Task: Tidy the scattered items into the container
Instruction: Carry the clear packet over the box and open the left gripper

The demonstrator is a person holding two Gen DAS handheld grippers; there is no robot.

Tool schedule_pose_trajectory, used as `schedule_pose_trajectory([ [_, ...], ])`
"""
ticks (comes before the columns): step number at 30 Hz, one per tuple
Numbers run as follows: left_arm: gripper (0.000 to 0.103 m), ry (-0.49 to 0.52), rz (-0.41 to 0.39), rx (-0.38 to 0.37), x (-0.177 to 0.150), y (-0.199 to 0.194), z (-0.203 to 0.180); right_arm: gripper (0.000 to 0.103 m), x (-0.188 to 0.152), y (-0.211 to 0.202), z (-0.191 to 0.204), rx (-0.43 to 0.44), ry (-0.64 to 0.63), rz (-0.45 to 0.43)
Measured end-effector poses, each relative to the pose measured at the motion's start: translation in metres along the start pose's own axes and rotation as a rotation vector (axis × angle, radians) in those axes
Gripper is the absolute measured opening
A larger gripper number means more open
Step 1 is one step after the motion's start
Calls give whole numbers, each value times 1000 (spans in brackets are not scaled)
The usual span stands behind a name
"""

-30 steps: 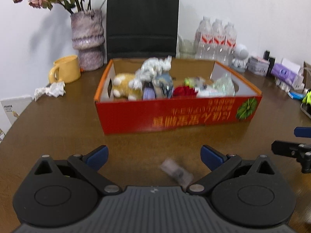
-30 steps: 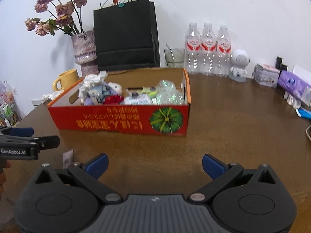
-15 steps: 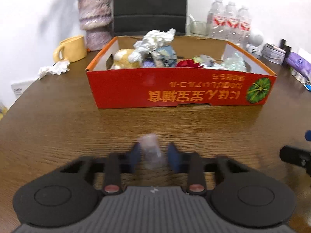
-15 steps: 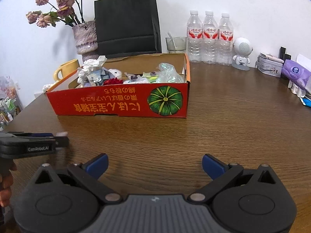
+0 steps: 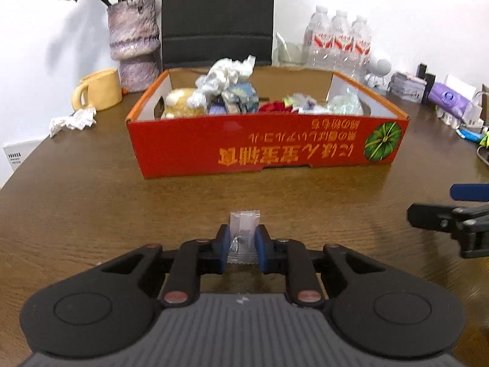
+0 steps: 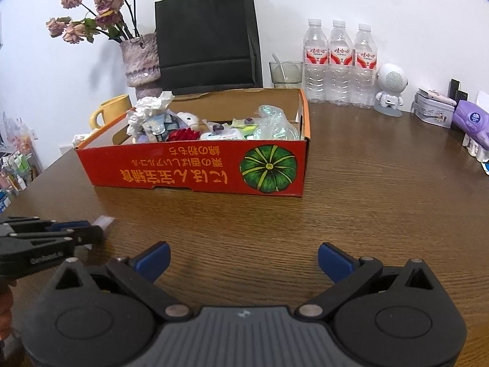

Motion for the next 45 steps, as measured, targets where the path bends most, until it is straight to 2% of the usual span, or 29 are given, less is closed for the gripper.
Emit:
schedule_pose_trajectory([
  [5, 18, 5, -56, -64, 18, -17, -5, 103, 6, 1, 0, -16, 2, -1],
  [11, 18, -4, -131, -129, 57, -26, -8, 103, 30, 1, -2, -38, 7, -39],
  [19, 18, -51, -189, -153, 114, 2, -2, 103, 71, 14, -7, -68, -8, -70],
  [25, 19, -100, -195, -167, 136, 29, 3, 103, 107, 30, -12, -72, -5, -106],
  [26, 24, -106, -184, -165, 139, 35, 4, 103, 113, 35, -13, -71, -4, -107],
  [28, 44, -119, -179, -162, 144, 44, 6, 103, 119, 43, -13, -77, -5, -107],
  [30, 74, -125, -188, -168, 150, 52, 5, 103, 127, 53, -15, -83, -8, -102],
  [34, 103, -66, -162, -138, 154, 71, 1, 103, 138, 72, -17, -80, -15, -94],
  [39, 103, -48, -153, -93, 152, 82, 7, 103, 139, 94, -16, -71, -23, -60],
  [45, 103, -58, -146, -76, 150, 79, 9, 103, 136, 92, -16, -63, -12, -52],
])
Point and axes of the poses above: each gripper's, at about its wrist camera, not at the fingertips, and y roughly the way its jaws point, z to its left, x to its top, the point moved 8 cm from there along y, roughly the way its jaws point, and after that the axes turned 13 degrees about -y, right-handed, at the moved point
